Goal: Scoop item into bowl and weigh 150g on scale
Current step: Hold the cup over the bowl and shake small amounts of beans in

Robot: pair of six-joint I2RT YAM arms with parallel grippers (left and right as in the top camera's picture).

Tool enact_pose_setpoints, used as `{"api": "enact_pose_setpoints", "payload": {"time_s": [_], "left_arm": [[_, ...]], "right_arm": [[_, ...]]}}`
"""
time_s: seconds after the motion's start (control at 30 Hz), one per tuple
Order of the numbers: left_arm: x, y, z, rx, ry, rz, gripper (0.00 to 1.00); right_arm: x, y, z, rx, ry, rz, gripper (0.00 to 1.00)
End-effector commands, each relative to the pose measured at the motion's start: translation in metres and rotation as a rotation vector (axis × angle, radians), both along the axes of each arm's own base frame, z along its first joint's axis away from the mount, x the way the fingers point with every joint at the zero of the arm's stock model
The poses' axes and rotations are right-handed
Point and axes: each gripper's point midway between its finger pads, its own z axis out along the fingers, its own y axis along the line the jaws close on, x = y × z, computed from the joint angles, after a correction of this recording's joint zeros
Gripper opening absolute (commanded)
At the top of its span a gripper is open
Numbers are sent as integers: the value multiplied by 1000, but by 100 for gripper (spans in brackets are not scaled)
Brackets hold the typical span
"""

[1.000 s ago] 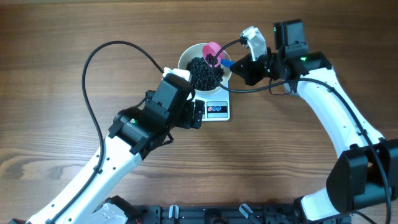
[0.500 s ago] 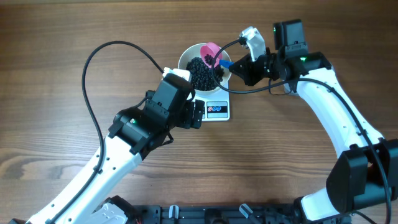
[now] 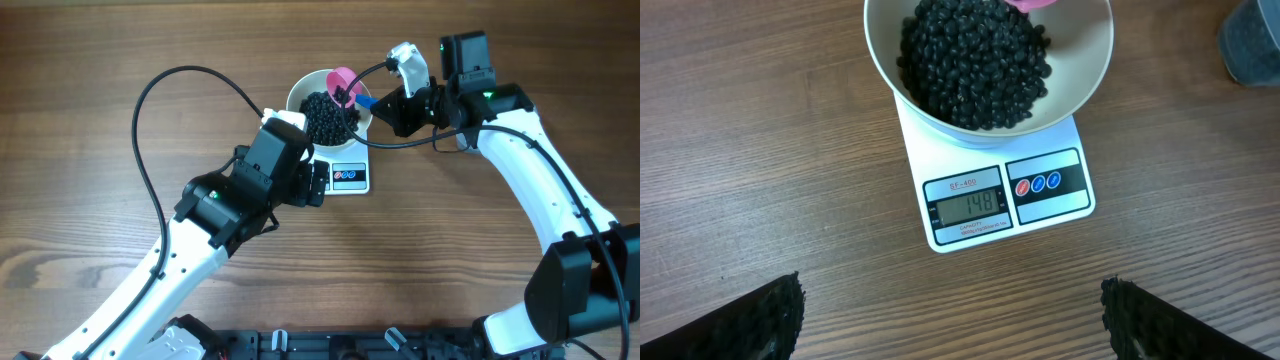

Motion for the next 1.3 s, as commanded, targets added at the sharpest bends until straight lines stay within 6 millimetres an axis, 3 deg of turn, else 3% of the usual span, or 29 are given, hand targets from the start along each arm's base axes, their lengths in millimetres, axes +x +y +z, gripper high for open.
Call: {"api": "enact_pose_setpoints", "payload": {"time_s": [0.0,0.33,0.43,0.5,0.6,0.67,0.77,0.83,0.93,1.0,1.1,1.17,1.2,1.27], "left_arm": [[1,-4,5,-7,-11,-18,100],[1,-4,5,-7,-11,-18,100],[1,-4,5,-7,-11,-18,100],[1,-4,5,-7,-11,-18,100],[1,-4,5,-7,-11,-18,100],[1,-4,5,-7,-11,-18,100],[1,-4,5,-7,-11,-18,100],[1,-4,5,-7,-11,-18,100],[1,-4,5,-7,-11,-18,100],[1,-4,5,-7,-11,-18,100],[1,-4,5,-7,-11,-18,100],[1,-4,5,-7,-11,-18,100],[1,-4,5,-7,-11,-18,100],[1,-4,5,-7,-11,-18,100]], "right_arm": [[2,-1,13,3,-33,-12,4],[-5,6,17,48,-21,30,4],[5,-9,8,-27,-10,-76,4],[-8,10,19,66,-23,54,4],[-4,4,15,34,-18,17,4],[-10,12,21,80,-26,75,4],[1,-4,11,-2,-13,-35,4],[-10,13,21,74,-38,89,4],[1,-3,12,-2,-25,-20,4],[-5,7,18,50,-25,37,4],[2,-4,11,-11,-30,-24,4],[-13,17,25,98,-52,126,4],[-12,16,25,90,-60,128,4],[2,-4,11,-20,-46,-6,4]]}}
